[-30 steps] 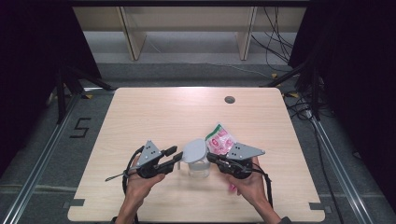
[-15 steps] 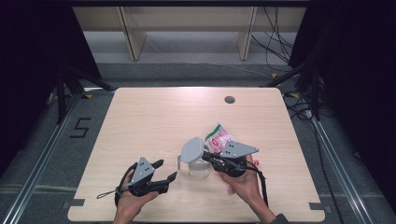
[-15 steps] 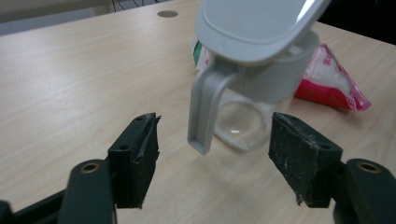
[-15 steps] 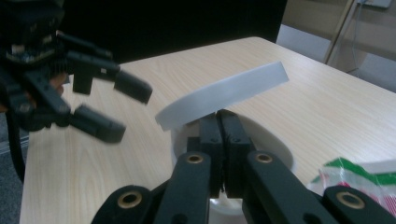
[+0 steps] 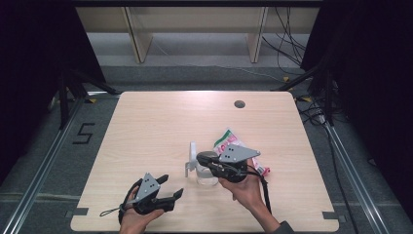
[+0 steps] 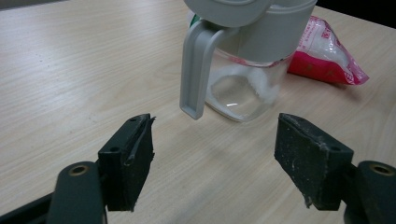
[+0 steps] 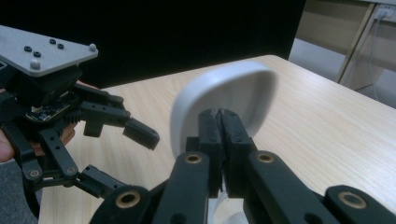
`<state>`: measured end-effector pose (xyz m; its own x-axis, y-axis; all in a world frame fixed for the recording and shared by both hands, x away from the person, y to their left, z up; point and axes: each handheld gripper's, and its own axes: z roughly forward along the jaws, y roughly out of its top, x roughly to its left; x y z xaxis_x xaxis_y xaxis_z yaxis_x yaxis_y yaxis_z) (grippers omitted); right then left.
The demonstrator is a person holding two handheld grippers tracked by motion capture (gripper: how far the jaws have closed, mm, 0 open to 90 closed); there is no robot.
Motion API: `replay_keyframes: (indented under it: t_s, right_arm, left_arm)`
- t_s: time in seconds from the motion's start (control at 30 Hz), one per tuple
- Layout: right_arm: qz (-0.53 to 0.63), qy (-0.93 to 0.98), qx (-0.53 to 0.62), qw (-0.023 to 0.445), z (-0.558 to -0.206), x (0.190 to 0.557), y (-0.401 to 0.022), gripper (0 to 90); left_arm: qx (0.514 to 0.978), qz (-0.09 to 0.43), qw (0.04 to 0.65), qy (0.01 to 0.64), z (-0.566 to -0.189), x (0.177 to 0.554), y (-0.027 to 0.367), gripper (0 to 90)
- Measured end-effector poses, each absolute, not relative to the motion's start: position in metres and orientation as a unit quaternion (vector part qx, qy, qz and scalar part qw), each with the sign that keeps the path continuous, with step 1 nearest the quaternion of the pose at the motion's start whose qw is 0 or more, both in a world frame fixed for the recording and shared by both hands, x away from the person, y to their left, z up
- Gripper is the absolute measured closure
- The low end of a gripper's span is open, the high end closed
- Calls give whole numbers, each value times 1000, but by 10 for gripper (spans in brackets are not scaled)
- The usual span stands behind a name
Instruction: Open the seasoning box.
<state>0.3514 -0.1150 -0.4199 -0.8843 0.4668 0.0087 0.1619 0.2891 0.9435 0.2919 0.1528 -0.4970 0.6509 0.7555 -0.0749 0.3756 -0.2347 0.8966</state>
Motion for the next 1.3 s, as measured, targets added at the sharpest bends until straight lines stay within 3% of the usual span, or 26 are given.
replay_keyframes:
  t_s: [0.23, 0.37, 0.67, 0.8, 0.83, 1.3]
  right_arm:
    - [564, 796, 182, 128, -419, 350, -103, 892]
    - [554, 800, 175, 147, -418, 351, -109, 889]
    - [516, 799, 240, 196, -422, 375, -184, 859]
    - [493, 795, 292, 198, -427, 387, -213, 782]
    - [489, 795, 285, 218, -430, 392, -219, 750]
    - [426, 809, 372, 163, -466, 422, -236, 569]
  left_arm:
    - [762, 191, 501, 364, -497, 292, 150, 281]
    - [757, 195, 503, 369, -495, 291, 154, 280]
    - [757, 195, 498, 376, -495, 291, 155, 277]
    - [761, 199, 492, 374, -496, 292, 156, 280]
    - [759, 198, 493, 377, -496, 292, 156, 281]
    - [760, 195, 493, 375, -495, 290, 154, 281]
